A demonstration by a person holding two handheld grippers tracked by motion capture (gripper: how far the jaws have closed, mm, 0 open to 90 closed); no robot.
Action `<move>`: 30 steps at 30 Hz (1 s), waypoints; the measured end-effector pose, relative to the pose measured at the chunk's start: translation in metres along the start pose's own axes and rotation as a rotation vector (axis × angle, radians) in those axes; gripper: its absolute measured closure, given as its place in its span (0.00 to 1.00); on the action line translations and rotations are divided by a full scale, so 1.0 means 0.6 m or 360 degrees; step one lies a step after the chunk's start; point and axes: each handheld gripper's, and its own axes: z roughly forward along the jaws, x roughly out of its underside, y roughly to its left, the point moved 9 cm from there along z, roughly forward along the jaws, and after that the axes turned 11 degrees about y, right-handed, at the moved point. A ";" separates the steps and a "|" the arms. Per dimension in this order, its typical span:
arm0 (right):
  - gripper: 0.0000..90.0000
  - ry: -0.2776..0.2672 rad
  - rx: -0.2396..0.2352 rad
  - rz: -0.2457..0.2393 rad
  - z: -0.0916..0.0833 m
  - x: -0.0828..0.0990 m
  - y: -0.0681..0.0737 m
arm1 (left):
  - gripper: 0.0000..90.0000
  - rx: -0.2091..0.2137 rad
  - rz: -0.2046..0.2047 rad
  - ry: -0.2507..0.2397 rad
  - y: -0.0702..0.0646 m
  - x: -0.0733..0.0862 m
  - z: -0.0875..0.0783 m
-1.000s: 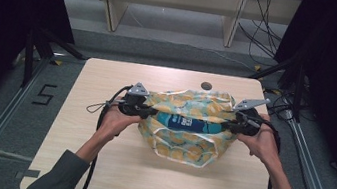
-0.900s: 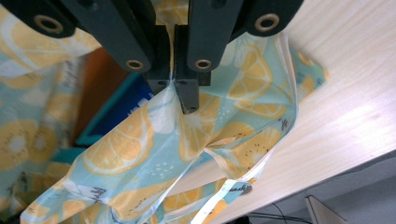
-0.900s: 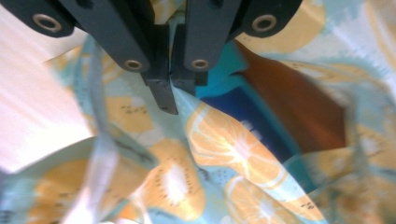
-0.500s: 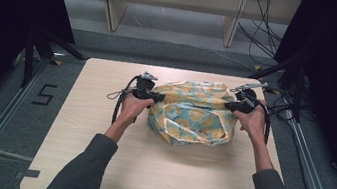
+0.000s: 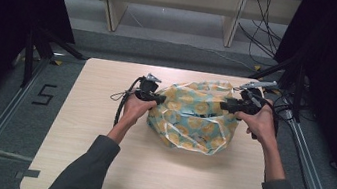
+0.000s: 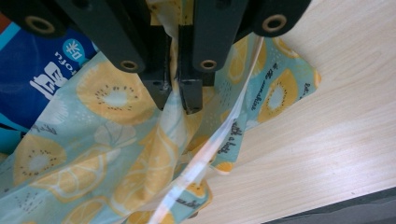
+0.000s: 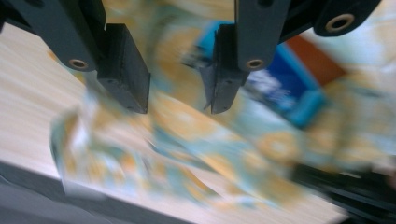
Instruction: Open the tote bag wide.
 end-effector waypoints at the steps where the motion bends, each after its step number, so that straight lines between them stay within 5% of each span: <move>1: 0.65 0.0032 -0.0031 -0.0061 -0.013 -0.003 0.014 | 0.96 -0.0006 -0.0012 -0.0001 -0.001 0.000 0.002; 5: 0.79 -0.0036 -0.0206 -0.0184 -0.027 -0.020 0.083 | 0.97 0.0004 -0.0029 0.0017 0.002 0.002 0.011; 8: 0.94 0.0099 -0.0183 -0.0304 0.014 -0.004 0.114 | 0.98 0.0020 -0.0047 0.0022 0.004 0.004 0.014; 10: 0.98 0.0281 -0.0155 -0.0361 0.045 0.022 0.122 | 0.98 0.0023 -0.0049 0.0017 0.004 0.003 0.012; 12: 1.00 0.0401 -0.0255 -0.0380 0.063 0.052 0.140 | 0.98 0.0027 -0.0049 0.0015 0.006 0.002 0.008; 16: 1.00 0.0522 -0.0402 -0.0533 0.064 0.124 0.191 | 0.98 0.0030 -0.0075 0.0031 0.014 0.005 0.012; 21: 1.00 0.0614 -0.0437 -0.0556 0.077 0.198 0.226 | 0.98 0.0033 -0.0110 0.0042 0.018 0.009 0.018; 24: 1.00 0.0568 -0.0460 -0.0573 0.074 0.202 0.228 | 0.98 0.0015 -0.0105 0.0033 0.017 0.006 0.014; 26: 1.00 0.0463 -0.0446 -0.0527 0.051 0.177 0.227 | 0.95 0.0018 -0.0092 0.0037 0.013 0.005 0.010; 28: 1.00 0.0288 -0.0367 -0.0534 0.027 0.132 0.215 | 0.84 0.0043 -0.0098 0.0045 0.006 0.005 0.002; 30: 0.99 0.0226 -0.0233 -0.0526 0.008 0.095 0.192 | 0.69 -0.0021 -0.0063 0.0024 0.000 0.001 -0.016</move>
